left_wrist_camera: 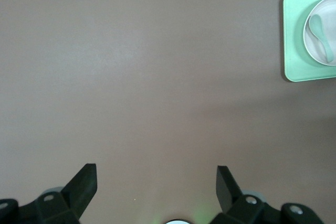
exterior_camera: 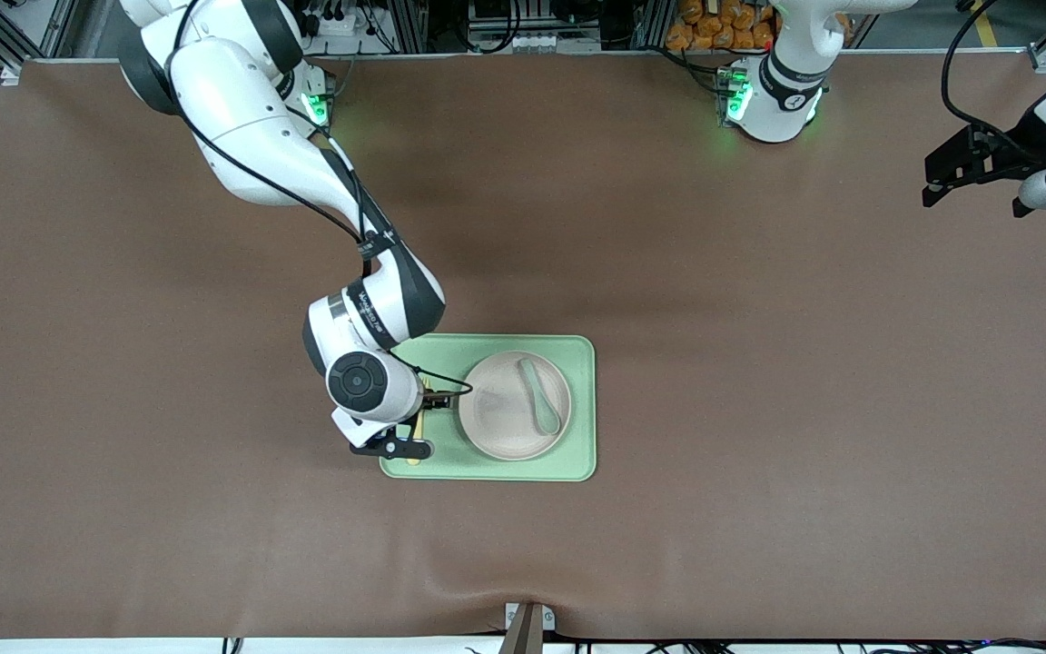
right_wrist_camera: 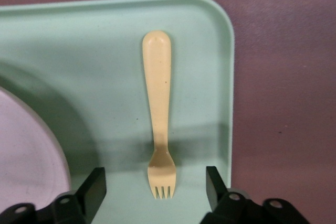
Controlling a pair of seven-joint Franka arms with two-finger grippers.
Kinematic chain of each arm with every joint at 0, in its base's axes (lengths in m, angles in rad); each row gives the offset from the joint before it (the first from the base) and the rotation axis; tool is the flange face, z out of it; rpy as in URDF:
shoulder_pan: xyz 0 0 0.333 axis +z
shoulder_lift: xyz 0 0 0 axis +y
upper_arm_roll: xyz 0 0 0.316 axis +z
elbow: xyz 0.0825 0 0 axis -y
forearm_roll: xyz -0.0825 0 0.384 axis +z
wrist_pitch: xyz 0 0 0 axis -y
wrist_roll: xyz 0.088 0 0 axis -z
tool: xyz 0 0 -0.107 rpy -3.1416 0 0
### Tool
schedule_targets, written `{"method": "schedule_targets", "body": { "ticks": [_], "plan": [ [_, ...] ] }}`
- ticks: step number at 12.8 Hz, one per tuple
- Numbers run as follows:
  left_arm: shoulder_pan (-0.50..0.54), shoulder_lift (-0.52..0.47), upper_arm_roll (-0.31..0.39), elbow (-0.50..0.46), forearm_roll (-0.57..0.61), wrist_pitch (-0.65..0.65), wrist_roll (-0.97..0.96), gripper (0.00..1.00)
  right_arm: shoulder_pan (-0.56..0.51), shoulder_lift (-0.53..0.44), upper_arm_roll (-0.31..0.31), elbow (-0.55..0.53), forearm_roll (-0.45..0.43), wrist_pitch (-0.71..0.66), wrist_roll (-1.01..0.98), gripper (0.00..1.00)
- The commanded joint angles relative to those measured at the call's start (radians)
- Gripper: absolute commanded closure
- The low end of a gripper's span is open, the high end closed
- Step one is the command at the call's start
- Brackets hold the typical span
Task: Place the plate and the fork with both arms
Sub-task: 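Move the fork beside the plate and lower it onto the tray, then open the right gripper and draw it back from the tray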
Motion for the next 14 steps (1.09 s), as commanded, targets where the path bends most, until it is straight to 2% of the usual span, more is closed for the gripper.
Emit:
{"method": "schedule_targets", "body": {
  "ticks": [1, 3, 6, 10, 14],
  "plan": [
    [0.013, -0.022, -0.013, -0.01, -0.009, 0.006, 0.018, 0.0, -0.055, -0.06, 0.006, 0.021, 0.008, -0.079, -0.015, 0.0],
    [0.013, -0.022, -0.007, -0.01, -0.021, 0.007, 0.018, 0.0, -0.12, -0.109, 0.014, 0.047, 0.011, -0.153, -0.018, 0.0],
    [0.013, -0.02, -0.005, -0.008, -0.021, 0.009, 0.018, 0.0, -0.155, -0.241, 0.003, 0.038, -0.004, -0.189, -0.034, 0.0],
    [0.011, -0.019, -0.005, -0.005, -0.021, 0.009, 0.018, 0.0, -0.288, -0.385, 0.004, 0.034, 0.008, -0.374, -0.213, 0.0],
    [0.02, -0.017, -0.005, -0.005, -0.023, 0.009, 0.016, 0.0, -0.37, -0.575, 0.004, -0.107, 0.011, -0.408, -0.286, 0.0]
  ]
}}
